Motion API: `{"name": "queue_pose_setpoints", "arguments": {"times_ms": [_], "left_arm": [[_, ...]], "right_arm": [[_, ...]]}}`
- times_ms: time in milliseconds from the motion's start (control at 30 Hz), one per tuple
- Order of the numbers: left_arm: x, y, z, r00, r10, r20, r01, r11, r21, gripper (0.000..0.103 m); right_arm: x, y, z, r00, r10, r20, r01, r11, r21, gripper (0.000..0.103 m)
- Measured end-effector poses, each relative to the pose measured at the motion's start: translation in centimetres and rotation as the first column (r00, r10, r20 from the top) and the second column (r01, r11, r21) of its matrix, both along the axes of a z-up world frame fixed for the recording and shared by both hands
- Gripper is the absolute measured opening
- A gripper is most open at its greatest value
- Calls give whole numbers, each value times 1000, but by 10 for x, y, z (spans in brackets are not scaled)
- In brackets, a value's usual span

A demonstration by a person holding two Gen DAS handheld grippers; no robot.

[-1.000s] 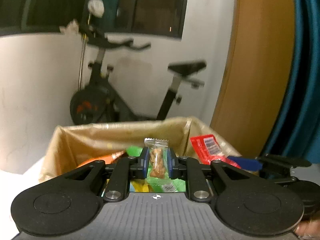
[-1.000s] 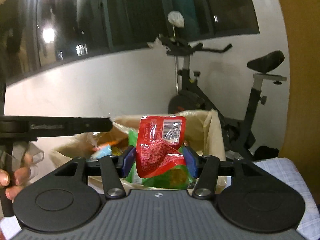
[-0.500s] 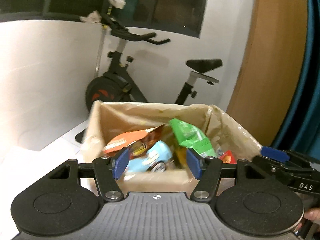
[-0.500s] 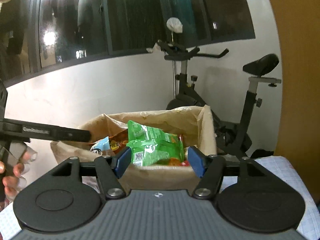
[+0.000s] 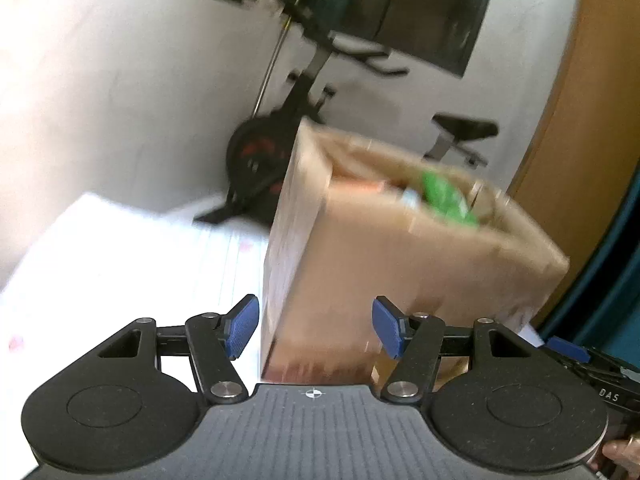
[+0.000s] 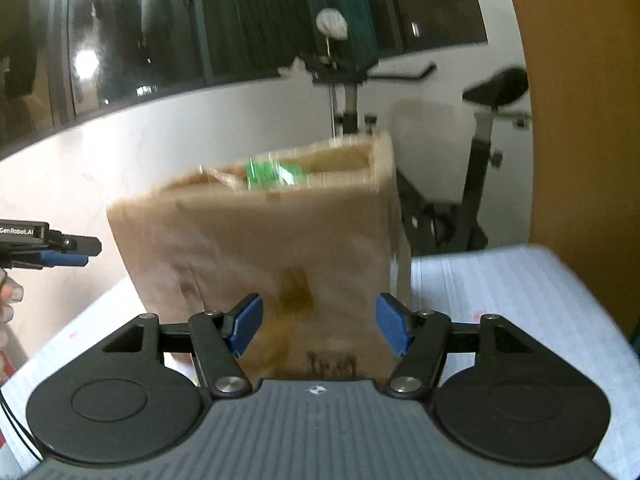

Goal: Organize snacks
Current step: 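Move both tools back and grasp the gold foil packet with the left tool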

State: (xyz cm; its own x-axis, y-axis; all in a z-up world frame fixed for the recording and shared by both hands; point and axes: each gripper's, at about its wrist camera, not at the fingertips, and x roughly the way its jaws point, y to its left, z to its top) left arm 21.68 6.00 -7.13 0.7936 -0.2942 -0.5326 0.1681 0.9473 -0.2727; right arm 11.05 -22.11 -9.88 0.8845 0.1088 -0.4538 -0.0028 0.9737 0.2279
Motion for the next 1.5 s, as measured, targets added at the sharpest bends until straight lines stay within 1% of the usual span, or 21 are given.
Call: {"name": "queue_pose_setpoints", "arguments": {"times_ms": [67,167,267,367,400,500,667,767,933,1100,1167,1200,1233,1267,1300,1400,1500], "left_arm": [[-2,-3,-14,999,17,-32,-17,1000,15,65],[-4,-11,-32,997,14,-79,-11,999,39,65],[-3,-16,-44,993,7,-118,-2,999,43,65],[-3,-21,-55,989,0,-148,9,998,63,65],[-1,-25,-60,988,-3,-156,14,997,71,66],[5,-34,-72,982,-6,-191,25,995,95,75],[17,-47,-92,970,14,-241,13,994,110,76],[24,-57,-102,966,19,-258,16,991,132,77],[31,-73,-117,960,40,-278,18,979,204,78],[28,-91,-123,965,59,-254,12,963,271,79],[24,-96,-126,968,58,-244,17,955,296,78],[21,-98,-127,970,60,-237,17,951,308,76],[18,-99,-128,971,64,-228,14,946,322,70],[13,-101,-128,974,65,-219,10,945,326,67],[10,-101,-128,975,62,-213,9,948,319,59],[0,-94,-127,977,42,-208,18,960,279,56],[-11,-82,-126,975,50,-216,3,971,239,55]], "right_arm": [[3,3,-12,999,11,-35,-11,1000,4,66],[10,9,-29,996,29,-80,-28,1000,8,66],[19,14,-44,992,46,-120,-49,999,-17,66],[25,19,-54,987,58,-148,-62,998,-20,66],[26,20,-57,986,61,-154,-64,998,-18,66],[28,21,-62,983,70,-167,-73,997,-12,66],[29,21,-67,980,73,-185,-76,997,-12,66],[28,20,-70,979,68,-194,-71,997,-7,66],[26,20,-73,977,60,-206,-61,998,3,66],[24,20,-77,974,53,-220,-52,999,12,66],[23,20,-79,972,50,-228,-47,999,17,66],[23,20,-80,972,49,-231,-46,999,18,66],[22,20,-81,971,48,-233,-45,999,20,66],[21,20,-82,970,48,-237,-44,999,23,66],[21,20,-83,970,49,-240,-44,999,25,66],[19,22,-86,965,56,-255,-51,998,27,66],[21,25,-88,960,72,-269,-67,997,27,66]]}}
